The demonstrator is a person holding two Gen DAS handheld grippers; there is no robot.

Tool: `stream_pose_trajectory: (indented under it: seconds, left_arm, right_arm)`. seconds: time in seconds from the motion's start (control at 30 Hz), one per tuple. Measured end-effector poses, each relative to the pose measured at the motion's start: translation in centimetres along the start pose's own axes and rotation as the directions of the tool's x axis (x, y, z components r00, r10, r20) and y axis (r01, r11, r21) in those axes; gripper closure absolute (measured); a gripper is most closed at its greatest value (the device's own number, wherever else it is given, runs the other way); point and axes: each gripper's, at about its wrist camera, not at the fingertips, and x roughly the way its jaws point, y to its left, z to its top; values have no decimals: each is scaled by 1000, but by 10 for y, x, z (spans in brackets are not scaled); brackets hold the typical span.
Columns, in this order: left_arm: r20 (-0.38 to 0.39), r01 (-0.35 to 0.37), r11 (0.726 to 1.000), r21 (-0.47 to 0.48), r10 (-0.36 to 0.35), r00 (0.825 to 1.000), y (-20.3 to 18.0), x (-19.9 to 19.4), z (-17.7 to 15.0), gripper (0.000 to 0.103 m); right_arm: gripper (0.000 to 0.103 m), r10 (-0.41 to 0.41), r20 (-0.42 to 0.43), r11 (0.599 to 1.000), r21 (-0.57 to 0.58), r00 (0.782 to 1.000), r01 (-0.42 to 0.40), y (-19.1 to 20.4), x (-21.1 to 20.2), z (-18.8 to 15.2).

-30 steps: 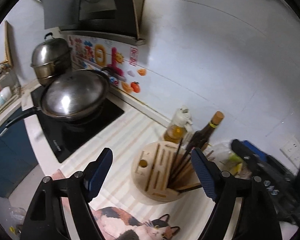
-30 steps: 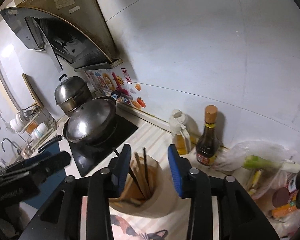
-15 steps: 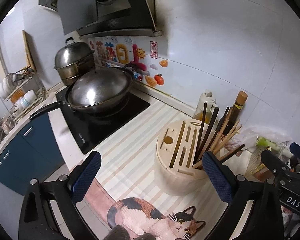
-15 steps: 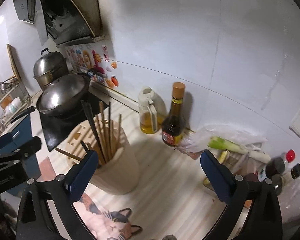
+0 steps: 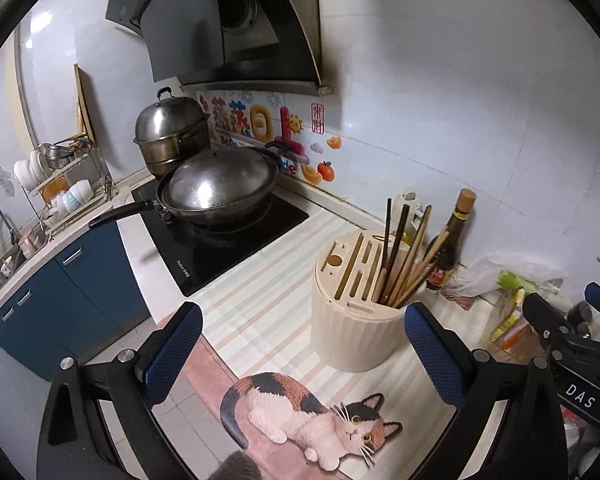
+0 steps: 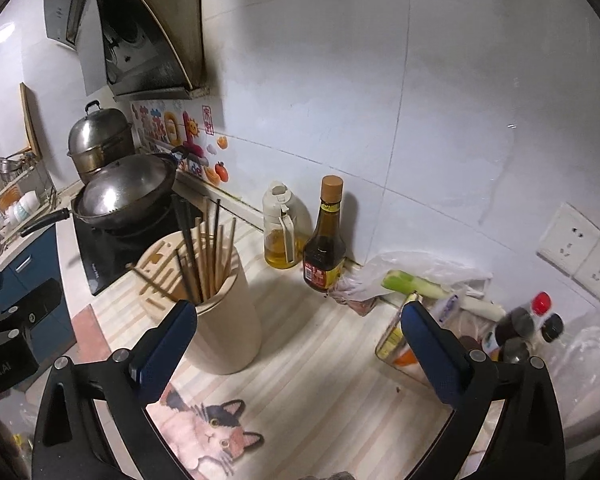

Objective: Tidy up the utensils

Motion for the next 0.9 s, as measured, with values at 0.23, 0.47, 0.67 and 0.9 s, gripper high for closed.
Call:
stream_pose_trajectory:
  seconds: [0.23,0.47,0.67,0.9]
  left_arm:
    - [79,28,1000,3,-28,996,18,-66,-14,0]
    - [109,65,998,21,-67,992,39,-126,-36,0]
    - [126,89,996,29,-92,988,47,-166,-53,0]
    - [119,91,995,27,-94,988,47,-188,-67,0]
  right_arm:
    - [0,-29,61,1000,-2,998,29,12,-74,-17]
    - [0,-42,85,999,29,996,39,25,-150,-44]
    - [0,-63,121,997,46,991,57,27,-205,-64]
    - [0,-81,156,996,51,985,73,22,-244,-76]
